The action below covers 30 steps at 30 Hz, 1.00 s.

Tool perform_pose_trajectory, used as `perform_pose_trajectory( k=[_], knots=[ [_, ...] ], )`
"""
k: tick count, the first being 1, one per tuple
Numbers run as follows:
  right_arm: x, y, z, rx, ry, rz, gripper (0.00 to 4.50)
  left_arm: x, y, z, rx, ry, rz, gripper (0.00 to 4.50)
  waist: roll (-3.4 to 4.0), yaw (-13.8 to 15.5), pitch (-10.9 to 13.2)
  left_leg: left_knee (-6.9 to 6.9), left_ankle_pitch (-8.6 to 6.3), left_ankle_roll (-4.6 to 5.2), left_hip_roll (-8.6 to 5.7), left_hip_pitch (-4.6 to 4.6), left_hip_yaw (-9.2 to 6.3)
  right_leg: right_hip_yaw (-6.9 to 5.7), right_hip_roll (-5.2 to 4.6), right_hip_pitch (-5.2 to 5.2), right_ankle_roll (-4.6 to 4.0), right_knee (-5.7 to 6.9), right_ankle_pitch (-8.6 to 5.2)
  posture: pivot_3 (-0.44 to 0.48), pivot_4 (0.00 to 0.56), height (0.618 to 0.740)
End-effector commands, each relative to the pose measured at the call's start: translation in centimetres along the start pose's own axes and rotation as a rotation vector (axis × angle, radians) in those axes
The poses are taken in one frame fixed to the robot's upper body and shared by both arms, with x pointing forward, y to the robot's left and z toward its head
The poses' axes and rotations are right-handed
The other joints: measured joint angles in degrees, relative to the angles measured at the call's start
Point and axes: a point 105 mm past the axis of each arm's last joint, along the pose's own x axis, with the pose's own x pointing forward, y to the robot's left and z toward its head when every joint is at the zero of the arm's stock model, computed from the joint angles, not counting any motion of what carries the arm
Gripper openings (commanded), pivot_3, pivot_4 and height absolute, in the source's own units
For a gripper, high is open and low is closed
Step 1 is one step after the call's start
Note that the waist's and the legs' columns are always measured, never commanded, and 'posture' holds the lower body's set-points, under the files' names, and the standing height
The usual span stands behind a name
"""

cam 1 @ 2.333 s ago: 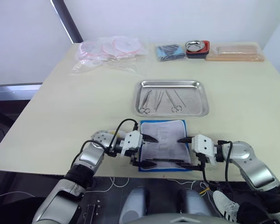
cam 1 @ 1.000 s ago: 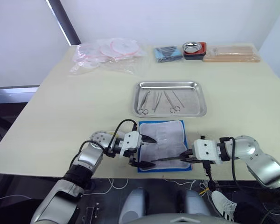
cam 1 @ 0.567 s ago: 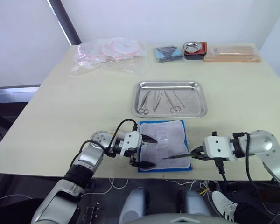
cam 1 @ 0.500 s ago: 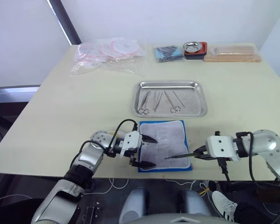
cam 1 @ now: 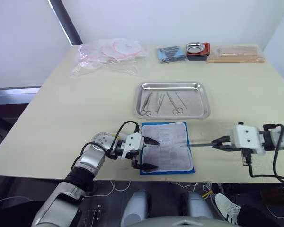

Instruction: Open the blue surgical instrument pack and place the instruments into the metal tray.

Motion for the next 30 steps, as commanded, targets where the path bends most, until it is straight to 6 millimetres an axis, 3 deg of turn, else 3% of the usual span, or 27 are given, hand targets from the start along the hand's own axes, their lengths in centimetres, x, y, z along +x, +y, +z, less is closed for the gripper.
perform_pose_trajectory(
  k=[1, 4, 10, 16, 23, 30],
  knots=[
    [0.5, -3.8, 1.6, 0.077, -0.123, -0.242, 0.07, -0.2, -3.1, -6.7, -0.236, 0.22, -0.025, 4.5, 0.0, 0.03, 0.01, 0.0, 0.0, 0.0, 0.0, -0.01, 0.0, 0.0, 0.0, 0.0, 0.0, 0.0, 0.0, 0.0, 0.15, 0.74],
    [1.4, -5.9, 1.3, 0.159, -0.152, -0.368, 0.07, -0.2, -3.1, -6.7, -0.237, 0.219, -0.024, 4.5, 0.03, 0.12, 0.01, 0.0, 0.06, 0.11, -0.01, -0.02, 0.05, 0.04, 0.0, 0.0, 0.0, 0.0, 0.0, 0.0, 0.15, 0.74],
    [4.1, -7.9, -0.3, 0.353, -0.107, -0.514, 0.07, -0.2, -3.1, -6.8, -0.237, 0.221, -0.019, 4.5, 0.21, 0.33, -0.12, 0.0, 0.15, 0.26, -0.04, -0.07, 0.08, 0.09, 0.0, 0.01, -0.13, 0.01, 0.09, 0.0, 0.15, 0.74],
    [6.8, -8.7, -1.8, 0.514, -0.034, -0.621, 0.07, -0.2, -3.1, -6.8, -0.241, 0.219, -0.01, 4.5, 0.27, 0.24, -0.15, 0.0, 0.15, 0.27, -0.03, -0.11, 0.01, 0.06, 0.02, -0.01, -0.24, 0.01, 0.31, 0.0, 0.15, 0.74],
    [8.3, -9.6, -2.9, 0.61, 0.05, -0.732, 0.07, -0.3, -3.2, -6.9, -0.245, 0.219, -0.002, 4.5, 0.42, 0.06, -0.23, 0.0, 0.16, 0.28, -0.03, -0.11, 0.01, 0.07, 0.04, -0.01, -0.24, 0.01, 0.32, 0.0, 0.15, 0.74],
    [9.6, -9.0, -3.8, 0.736, 0.11, -0.761, 0.07, -0.3, -3.1, -6.9, -0.246, 0.216, 0.007, 4.5, 0.57, -0.03, -0.32, 0.0, 0.17, 0.29, -0.04, -0.11, -0.01, 0.07, 0.07, -0.01, -0.24, 0.04, 0.32, 0.0, 0.15, 0.74]
  ],
)
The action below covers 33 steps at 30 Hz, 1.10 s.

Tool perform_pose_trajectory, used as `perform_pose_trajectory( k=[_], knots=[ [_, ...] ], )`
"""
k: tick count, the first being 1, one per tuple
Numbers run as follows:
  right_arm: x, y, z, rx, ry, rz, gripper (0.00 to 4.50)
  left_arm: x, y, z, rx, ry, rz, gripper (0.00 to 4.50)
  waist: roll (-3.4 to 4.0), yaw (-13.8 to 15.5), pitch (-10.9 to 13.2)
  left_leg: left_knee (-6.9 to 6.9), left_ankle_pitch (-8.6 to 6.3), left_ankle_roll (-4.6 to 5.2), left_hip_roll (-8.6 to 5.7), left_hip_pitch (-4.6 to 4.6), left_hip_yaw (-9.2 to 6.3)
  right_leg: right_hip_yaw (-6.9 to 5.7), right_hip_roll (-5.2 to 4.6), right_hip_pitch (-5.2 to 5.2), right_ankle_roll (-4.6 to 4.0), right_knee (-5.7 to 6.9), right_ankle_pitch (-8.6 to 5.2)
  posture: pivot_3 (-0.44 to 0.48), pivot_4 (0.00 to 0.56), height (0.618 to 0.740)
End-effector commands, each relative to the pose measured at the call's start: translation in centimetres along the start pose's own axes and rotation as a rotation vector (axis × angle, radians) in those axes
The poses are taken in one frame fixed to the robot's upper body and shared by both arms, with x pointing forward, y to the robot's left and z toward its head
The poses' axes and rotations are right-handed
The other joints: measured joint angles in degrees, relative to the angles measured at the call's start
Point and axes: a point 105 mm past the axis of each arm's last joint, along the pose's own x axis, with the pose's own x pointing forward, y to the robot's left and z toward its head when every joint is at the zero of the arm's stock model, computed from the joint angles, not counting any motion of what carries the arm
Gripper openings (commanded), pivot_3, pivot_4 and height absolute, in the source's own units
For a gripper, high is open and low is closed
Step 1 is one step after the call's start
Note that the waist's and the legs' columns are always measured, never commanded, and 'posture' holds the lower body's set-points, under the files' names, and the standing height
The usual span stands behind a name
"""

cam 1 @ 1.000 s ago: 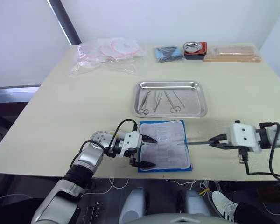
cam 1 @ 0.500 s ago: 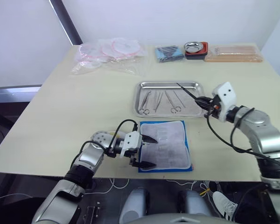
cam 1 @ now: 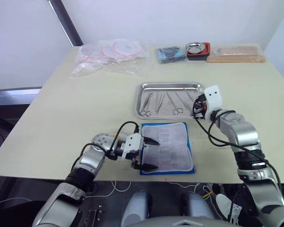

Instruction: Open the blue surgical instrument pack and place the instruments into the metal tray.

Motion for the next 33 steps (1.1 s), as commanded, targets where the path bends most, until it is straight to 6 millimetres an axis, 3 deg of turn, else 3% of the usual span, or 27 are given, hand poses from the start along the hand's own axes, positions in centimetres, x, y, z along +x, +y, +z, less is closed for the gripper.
perform_pose_trajectory(
  k=[1, 7, 11, 12, 13, 14, 15, 18, 24, 28, 33],
  knots=[
    [0.2, -0.1, 1.0, 0.049, -0.007, -0.043, 0.07, -0.4, -3.0, -6.9, -0.243, 0.227, 0.006, 4.5, 0.02, -0.03, -0.02, 0.0, 0.0, 0.0, 0.0, 0.01, 0.0, 0.0, 0.0, 0.0, 0.0, 0.0, 0.0, 0.0, 0.15, 0.74],
    [0.6, 0.2, 0.7, 0.08, 0.024, -0.057, 0.07, -0.3, -3.1, -6.8, -0.242, 0.224, 0.003, 4.5, 0.08, -0.08, -0.05, 0.0, 0.0, 0.0, -0.01, 0.01, 0.0, 0.0, 0.0, 0.0, 0.01, 0.0, 0.0, 0.0, 0.15, 0.74],
    [0.5, 0.5, 1.2, 0.066, 0.005, -0.04, 1.92, -0.3, -3.1, -6.8, -0.241, 0.222, 0.004, 4.5, 0.09, -0.1, -0.06, 0.0, 0.0, 0.0, -0.01, 0.01, 0.0, 0.01, 0.01, 0.0, 0.01, 0.0, 0.0, 0.0, 0.15, 0.74],
    [0.3, 0.5, 1.8, 0.037, -0.03, -0.027, 2.21, -0.3, -3.0, -6.8, -0.241, 0.222, 0.004, 4.5, 0.08, -0.09, -0.05, 0.0, 0.0, 0.0, -0.01, 0.01, 0.0, 0.01, 0.01, 0.0, 0.01, 0.0, 0.0, 0.0, 0.15, 0.74],
    [0.0, 0.5, 2.4, 0.008, -0.058, -0.014, 2.93, -0.3, -3.0, -6.8, -0.24, 0.222, 0.004, 4.5, 0.08, -0.09, -0.05, 0.0, 0.0, 0.0, -0.01, 0.01, 0.0, 0.01, 0.01, 0.0, 0.01, 0.0, 0.0, 0.0, 0.15, 0.74],
    [-0.2, 0.5, 2.7, -0.012, -0.075, -0.006, 2.93, -0.3, -3.0, -6.8, -0.24, 0.221, 0.004, 4.5, 0.08, -0.09, -0.05, 0.0, 0.0, 0.0, -0.01, 0.01, 0.0, 0.01, 0.01, 0.0, 0.01, 0.0, 0.0, 0.0, 0.15, 0.74],
    [-0.6, 0.5, 3.2, -0.034, -0.1, 0.011, 3.21, -0.3, -3.0, -6.7, -0.239, 0.22, 0.004, 4.5, 0.08, -0.09, -0.04, 0.0, 0.0, 0.0, -0.01, 0.01, 0.0, 0.01, 0.01, 0.0, 0.01, 0.0, 0.0, 0.0, 0.15, 0.74],
    [-1.8, 0.9, 4.6, -0.12, -0.179, 0.07, 4.42, -0.4, -3.0, -6.5, -0.232, 0.215, 0.005, 4.5, 0.04, -0.08, -0.02, 0.0, 0.0, 0.0, -0.03, 0.01, 0.0, 0.02, 0.01, 0.0, 0.02, 0.0, 0.0, 0.0, 0.15, 0.74],
    [-4.5, -0.1, 6.4, -0.164, -0.326, 0.131, 4.42, -1.2, -1.9, -4.2, -0.176, 0.14, 0.052, 4.5, -0.14, -0.36, 0.13, 0.0, 0.0, 0.0, -0.02, 0.01, 0.01, 0.0, 0.1, -0.03, 0.02, 0.0, 0.0, 0.0, 0.15, 0.74],
    [-5.8, -1.1, 5.8, -0.154, -0.387, 0.181, 4.42, -1.5, -0.6, -1.1, -0.143, 0.019, 0.113, 4.5, -0.56, -0.34, 0.5, 0.0, 0.0, 0.0, 0.01, -0.21, -0.03, 0.03, 0.32, -0.2, -0.01, 0.0, 0.01, 0.0, 0.15, 0.74],
    [-8.0, -0.2, 5.2, -0.168, -0.5, 0.336, 4.42, -2.2, 0.4, 2.6, -0.075, -0.122, 0.158, 4.5, -0.64, -0.18, 1.16, 0.01, 0.0, 0.0, 0.01, -0.81, 0.15, 0.13, 0.47, -0.64, 0.14, 0.0, 0.17, 0.0, 0.15, 0.74]
  ],
)
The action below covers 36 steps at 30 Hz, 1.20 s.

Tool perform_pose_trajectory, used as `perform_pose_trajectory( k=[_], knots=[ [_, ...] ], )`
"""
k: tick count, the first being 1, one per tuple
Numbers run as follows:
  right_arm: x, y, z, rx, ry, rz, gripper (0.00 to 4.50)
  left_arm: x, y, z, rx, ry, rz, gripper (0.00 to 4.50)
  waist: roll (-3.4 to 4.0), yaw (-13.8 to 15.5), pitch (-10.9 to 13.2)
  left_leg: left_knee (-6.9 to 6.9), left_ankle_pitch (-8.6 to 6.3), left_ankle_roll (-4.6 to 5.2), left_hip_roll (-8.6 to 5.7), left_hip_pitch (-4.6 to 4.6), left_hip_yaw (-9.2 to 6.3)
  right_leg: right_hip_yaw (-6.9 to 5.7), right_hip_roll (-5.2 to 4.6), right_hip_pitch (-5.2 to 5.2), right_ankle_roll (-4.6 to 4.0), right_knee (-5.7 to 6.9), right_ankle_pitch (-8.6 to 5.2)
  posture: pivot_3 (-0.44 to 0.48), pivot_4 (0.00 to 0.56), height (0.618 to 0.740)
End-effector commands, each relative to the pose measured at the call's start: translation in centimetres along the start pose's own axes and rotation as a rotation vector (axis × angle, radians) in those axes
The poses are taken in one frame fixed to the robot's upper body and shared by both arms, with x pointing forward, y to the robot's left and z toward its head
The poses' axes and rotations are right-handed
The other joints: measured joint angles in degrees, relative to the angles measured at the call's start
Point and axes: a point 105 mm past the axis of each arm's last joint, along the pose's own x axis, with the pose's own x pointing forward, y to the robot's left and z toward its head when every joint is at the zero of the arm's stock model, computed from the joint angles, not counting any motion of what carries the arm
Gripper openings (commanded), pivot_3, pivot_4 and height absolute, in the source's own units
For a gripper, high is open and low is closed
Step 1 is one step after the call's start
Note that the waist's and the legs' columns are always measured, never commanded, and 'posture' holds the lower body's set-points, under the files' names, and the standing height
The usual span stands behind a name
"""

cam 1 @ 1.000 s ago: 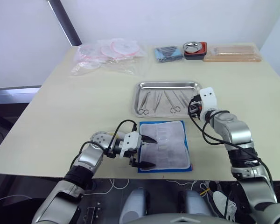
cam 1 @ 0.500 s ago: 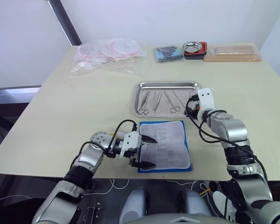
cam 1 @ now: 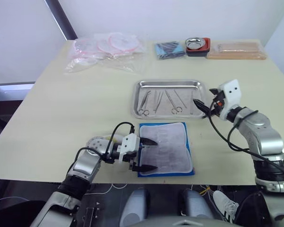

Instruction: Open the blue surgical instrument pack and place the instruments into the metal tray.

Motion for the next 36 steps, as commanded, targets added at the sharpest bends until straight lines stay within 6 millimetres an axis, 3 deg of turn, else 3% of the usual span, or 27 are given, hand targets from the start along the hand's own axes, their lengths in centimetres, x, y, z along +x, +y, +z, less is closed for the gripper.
perform_pose_trajectory(
  k=[1, 3, 5, 10, 13, 16, 20, 27, 30, 36],
  knots=[
    [-2.0, 1.0, 1.9, -0.041, -0.137, 0.1, 4.42, -1.2, 1.0, 1.8, -0.031, -0.084, 0.09, 4.5, -0.15, 0.17, 0.42, 0.0, 0.0, 0.0, 0.0, -0.06, -0.01, -0.03, 0.01, -0.03, -0.01, 0.0, 0.0, 0.0, 0.15, 0.74],
    [-2.4, 1.1, 1.8, -0.035, -0.149, 0.109, 4.42, -1.6, 1.2, 2.5, -0.026, -0.106, 0.104, 4.5, -0.38, 0.11, 0.86, 0.0, 0.0, 0.01, 0.05, -0.2, -0.02, -0.04, 0.07, -0.15, -0.04, 0.0, -0.01, 0.0, 0.15, 0.74],
    [-3.0, 1.5, 1.8, -0.014, -0.181, 0.139, 4.42, -2.1, 1.4, 4.4, -0.001, -0.168, 0.118, 4.5, -0.44, -0.03, 0.98, 0.1, 0.0, -0.01, 0.04, -0.69, 0.03, -0.01, 0.07, -0.57, -0.18, 0.03, 0.13, 0.0, 0.15, 0.74],
    [-4.6, 1.4, 1.6, 0.011, -0.238, 0.163, 4.42, -3.8, 2.9, 8.7, 0.022, -0.313, 0.219, 4.5, -0.91, 0.23, 1.37, 0.23, 0.01, -0.02, 0.04, -0.87, -0.02, -0.08, 0.06, -0.65, -0.19, 0.04, 0.14, 0.0, 0.15, 0.74],
    [-5.8, 0.6, 1.4, 0.03, -0.238, 0.162, 4.42, -5.6, 4.3, 10.7, 0.009, -0.371, 0.315, 4.5, -0.96, 0.19, 1.46, 0.32, 0.01, -0.03, 0.02, -0.91, -0.01, -0.09, 0.03, -0.63, -0.18, 0.03, 0.14, 0.0, 0.15, 0.74],
    [-7.3, -0.1, 0.8, 0.049, -0.229, 0.163, 4.42, -8.2, 5.5, 11.3, -0.021, -0.384, 0.429, 4.5, -1.02, 0.16, 1.52, 0.39, 0.0, -0.04, 0.01, -0.9, 0.01, -0.08, 0.02, -0.58, -0.16, 0.03, 0.15, 0.0, 0.15, 0.74],
    [-9.1, -0.4, -0.6, 0.055, -0.186, 0.162, 4.42, -11.3, 5.7, 9.6, -0.062, -0.314, 0.536, 4.5, -1.03, 0.02, 1.55, 0.39, 0.01, -0.05, 0.02, -0.86, -0.02, -0.1, 0.05, -0.58, -0.17, 0.08, 0.15, 0.0, 0.15, 0.74],
    [-13.7, -1.7, -4.0, 0.058, -0.084, 0.09, 4.42, -18.9, 4.3, 4.2, -0.168, -0.165, 0.82, 4.5, -1.02, 0.13, 1.56, 0.61, 0.01, -0.07, 0.02, -0.84, 0.01, -0.06, 0.03, -0.58, -0.18, 0.28, 0.14, 0.0, 0.15, 0.74],
    [-16.0, -1.9, -5.6, 0.069, -0.03, 0.06, 4.42, -22.0, 2.8, 1.0, -0.237, -0.09, 0.96, 4.5, -1.02, 0.22, 1.56, 0.8, 0.0, -0.06, 0.02, -0.84, 0.01, -0.05, 0.02, -0.56, -0.18, 0.46, 0.14, 0.0, 0.15, 0.74],
    [-18.4, -2.2, -7.3, 0.058, 0.022, 0.027, 4.42, -23.6, 0.4, -2.6, -0.327, 0.007, 1.055, 4.5, -1.06, 0.21, 1.58, 1.03, 0.0, -0.07, 0.04, -0.68, 0.05, 0.03, 0.0, -0.56, -0.21, 0.81, 0.12, 0.0, 0.15, 0.74]
  ],
)
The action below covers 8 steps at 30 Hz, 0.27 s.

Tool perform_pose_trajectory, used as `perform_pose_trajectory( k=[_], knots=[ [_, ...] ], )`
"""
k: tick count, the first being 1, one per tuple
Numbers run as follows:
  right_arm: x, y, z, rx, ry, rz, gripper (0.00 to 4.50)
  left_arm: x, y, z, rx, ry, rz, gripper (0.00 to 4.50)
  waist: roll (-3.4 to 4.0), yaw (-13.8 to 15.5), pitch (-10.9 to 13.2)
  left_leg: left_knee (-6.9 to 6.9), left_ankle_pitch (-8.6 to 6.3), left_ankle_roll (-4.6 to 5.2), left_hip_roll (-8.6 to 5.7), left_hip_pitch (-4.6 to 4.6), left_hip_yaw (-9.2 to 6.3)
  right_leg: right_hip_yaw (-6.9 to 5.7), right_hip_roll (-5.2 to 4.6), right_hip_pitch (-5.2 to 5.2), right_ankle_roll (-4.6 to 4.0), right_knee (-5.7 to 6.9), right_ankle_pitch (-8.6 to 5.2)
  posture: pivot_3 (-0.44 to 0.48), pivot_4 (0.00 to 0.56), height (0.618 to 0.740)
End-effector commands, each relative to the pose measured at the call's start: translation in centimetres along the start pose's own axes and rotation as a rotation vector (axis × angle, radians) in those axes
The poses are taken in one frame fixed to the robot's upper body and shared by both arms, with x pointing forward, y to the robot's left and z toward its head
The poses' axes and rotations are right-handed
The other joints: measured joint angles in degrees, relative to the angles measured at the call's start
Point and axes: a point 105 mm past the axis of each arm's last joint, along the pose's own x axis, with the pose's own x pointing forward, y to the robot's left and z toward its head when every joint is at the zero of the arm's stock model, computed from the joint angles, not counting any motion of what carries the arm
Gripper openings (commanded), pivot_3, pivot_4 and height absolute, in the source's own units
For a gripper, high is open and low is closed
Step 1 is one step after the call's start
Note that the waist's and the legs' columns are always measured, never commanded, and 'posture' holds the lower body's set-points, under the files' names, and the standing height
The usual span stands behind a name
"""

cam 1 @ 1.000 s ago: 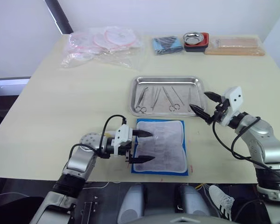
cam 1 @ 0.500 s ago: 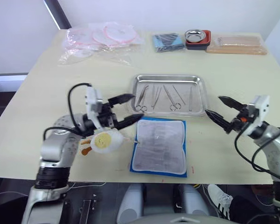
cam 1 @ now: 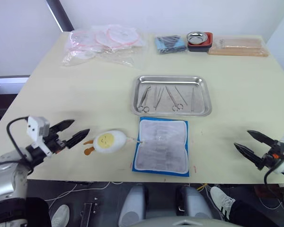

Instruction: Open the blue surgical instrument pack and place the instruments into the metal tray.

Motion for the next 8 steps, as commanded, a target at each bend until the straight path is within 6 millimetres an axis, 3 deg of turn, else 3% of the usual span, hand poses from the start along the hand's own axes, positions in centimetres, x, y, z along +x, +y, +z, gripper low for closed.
perform_pose_trajectory(
  k=[1, 5, 8],
  knots=[
    [-1.6, -0.6, 0.4, -0.057, -0.005, -0.024, 4.42, -1.4, 0.9, -0.5, 0.031, 0.026, 0.077, 4.5, -0.02, 0.04, -0.01, 0.0, 0.01, -0.01, 0.01, 0.07, 0.02, 0.03, 0.01, 0.03, -0.04, 0.03, -0.04, 0.0, 0.15, 0.74],
    [-3.0, -1.0, -0.6, -0.028, 0.026, -0.044, 4.42, -2.1, 0.8, -2.8, 0.029, 0.114, 0.123, 4.5, -0.04, 0.06, -0.03, 0.0, 0.04, -0.07, 0.05, 0.27, 0.13, 0.16, 0.01, 0.14, -0.16, 0.1, -0.02, 0.0, 0.15, 0.74],
    [-3.4, -1.3, -1.2, -0.029, 0.056, -0.056, 4.42, -2.0, 0.2, -3.0, 0.049, 0.136, 0.103, 4.5, -0.04, 0.03, -0.03, -0.03, 0.04, -0.07, 0.06, 0.5, 0.34, 0.36, 0.01, 0.21, -0.23, 0.16, 0.03, 0.0, 0.15, 0.74]
  ],
)
